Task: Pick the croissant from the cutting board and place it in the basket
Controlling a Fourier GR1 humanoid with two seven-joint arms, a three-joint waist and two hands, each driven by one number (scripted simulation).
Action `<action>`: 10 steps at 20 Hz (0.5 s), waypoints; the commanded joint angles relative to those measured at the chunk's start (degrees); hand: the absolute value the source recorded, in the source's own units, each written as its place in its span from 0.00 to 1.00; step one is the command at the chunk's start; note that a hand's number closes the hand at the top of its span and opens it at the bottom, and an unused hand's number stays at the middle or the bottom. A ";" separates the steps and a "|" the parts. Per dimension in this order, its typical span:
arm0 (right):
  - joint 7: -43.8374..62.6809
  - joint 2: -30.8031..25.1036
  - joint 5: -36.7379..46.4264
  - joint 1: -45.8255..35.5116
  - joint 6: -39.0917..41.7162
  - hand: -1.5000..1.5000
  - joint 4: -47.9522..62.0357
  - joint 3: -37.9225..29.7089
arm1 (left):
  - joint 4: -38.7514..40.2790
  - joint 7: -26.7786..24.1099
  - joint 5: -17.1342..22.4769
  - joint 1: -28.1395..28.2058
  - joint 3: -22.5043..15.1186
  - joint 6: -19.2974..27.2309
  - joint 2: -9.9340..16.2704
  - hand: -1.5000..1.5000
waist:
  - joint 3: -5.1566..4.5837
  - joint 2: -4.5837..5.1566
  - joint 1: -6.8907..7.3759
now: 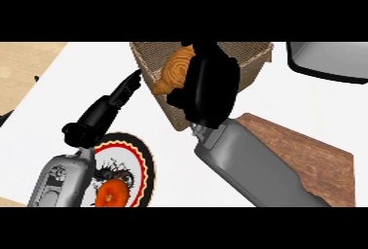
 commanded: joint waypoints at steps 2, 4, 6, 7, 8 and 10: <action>13.20 0.51 1.87 -7.24 -3.00 1.00 6.01 -2.56 | 0.39 -0.11 -0.54 -0.88 -0.52 0.48 -0.63 0.50 | -0.07 0.20 -0.03; 13.96 0.51 2.20 -9.74 -3.15 1.00 8.36 -3.66 | 1.31 0.51 0.09 -2.08 0.37 0.78 -0.87 0.50 | -0.08 0.60 -0.38; 14.46 0.51 3.04 -12.42 -3.42 1.00 11.14 -5.89 | 0.69 0.63 -0.36 -2.09 0.08 0.72 -0.55 0.50 | -0.04 0.52 0.08; 14.93 0.51 3.97 -14.01 -3.25 1.00 12.18 -6.79 | 1.16 0.18 -0.59 -1.25 0.08 0.94 -0.59 0.50 | -0.11 0.48 0.07; 14.85 0.51 4.67 -14.77 -3.24 1.00 14.01 -7.54 | 0.91 0.43 -0.76 -2.79 0.21 1.18 -0.54 0.50 | -0.09 0.70 -0.17; 15.89 0.51 5.98 -16.89 -4.33 1.00 16.33 -9.87 | 1.51 0.08 -0.51 -1.85 0.29 0.98 -0.60 0.50 | -0.06 0.76 -0.68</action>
